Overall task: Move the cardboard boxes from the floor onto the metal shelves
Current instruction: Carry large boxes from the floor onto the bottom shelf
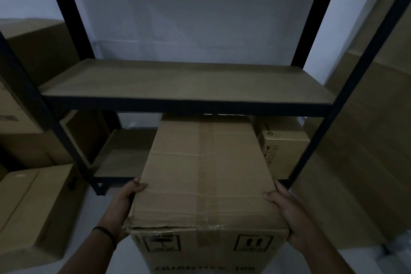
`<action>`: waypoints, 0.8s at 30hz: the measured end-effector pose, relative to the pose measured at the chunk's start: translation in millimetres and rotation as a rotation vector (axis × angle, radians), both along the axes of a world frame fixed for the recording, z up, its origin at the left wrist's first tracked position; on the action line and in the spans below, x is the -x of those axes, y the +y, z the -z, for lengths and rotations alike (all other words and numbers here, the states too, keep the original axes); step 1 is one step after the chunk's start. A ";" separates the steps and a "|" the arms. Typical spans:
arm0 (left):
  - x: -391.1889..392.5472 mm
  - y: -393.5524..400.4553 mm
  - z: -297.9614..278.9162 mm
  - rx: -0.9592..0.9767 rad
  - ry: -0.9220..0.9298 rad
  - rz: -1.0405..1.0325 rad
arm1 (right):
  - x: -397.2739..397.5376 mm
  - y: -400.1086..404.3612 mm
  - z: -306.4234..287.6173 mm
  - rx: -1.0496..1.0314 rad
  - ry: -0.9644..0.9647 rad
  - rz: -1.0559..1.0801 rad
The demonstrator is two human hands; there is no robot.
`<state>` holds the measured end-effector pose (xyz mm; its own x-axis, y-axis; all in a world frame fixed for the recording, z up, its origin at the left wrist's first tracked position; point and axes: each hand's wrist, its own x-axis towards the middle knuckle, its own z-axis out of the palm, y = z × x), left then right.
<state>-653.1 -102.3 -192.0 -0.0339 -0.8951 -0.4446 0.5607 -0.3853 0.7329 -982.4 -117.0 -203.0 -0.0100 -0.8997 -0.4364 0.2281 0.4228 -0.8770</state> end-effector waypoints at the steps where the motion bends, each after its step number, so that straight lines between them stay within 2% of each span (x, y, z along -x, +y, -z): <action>1: 1.5 -2.0 1.6 -0.012 -0.015 -0.012 | 0.9 -1.5 0.8 -0.003 0.006 0.002; 4: 5.8 -8.2 4.8 -0.050 -0.044 -0.017 | 3.0 -5.3 3.6 -0.010 0.006 0.005; 7: 6.1 -19.6 9.7 -0.078 -0.019 -0.018 | 3.3 -10.6 2.2 -0.002 0.115 0.009; 10: 8.0 -26.5 11.4 -0.063 -0.009 -0.026 | -0.5 -8.9 -5.3 0.049 0.399 -0.028; 13: 10.6 -30.2 13.1 -0.043 -0.036 -0.038 | -0.9 7.9 -10.7 0.166 0.611 -0.190; 16: 10.0 -31.3 10.2 -0.066 -0.147 -0.066 | 1.1 23.5 -3.7 0.206 0.831 -0.449; 18: 7.5 -31.3 8.6 -0.081 -0.243 -0.072 | 0.0 25.3 4.0 0.256 0.949 -0.426; 20: 6.3 -30.0 7.2 -0.067 -0.296 -0.045 | -3.7 24.0 7.5 0.284 0.985 -0.346; 24: 14.8 -14.6 2.7 0.119 -0.545 0.005 | -10.0 15.8 2.3 0.263 1.012 -0.270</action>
<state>-667.9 -116.9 -194.7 0.1682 -0.9407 -0.2946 0.0870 -0.2835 0.9550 -972.4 -101.2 -205.4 -0.0445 -0.9906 -0.1294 -0.7265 0.1209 -0.6765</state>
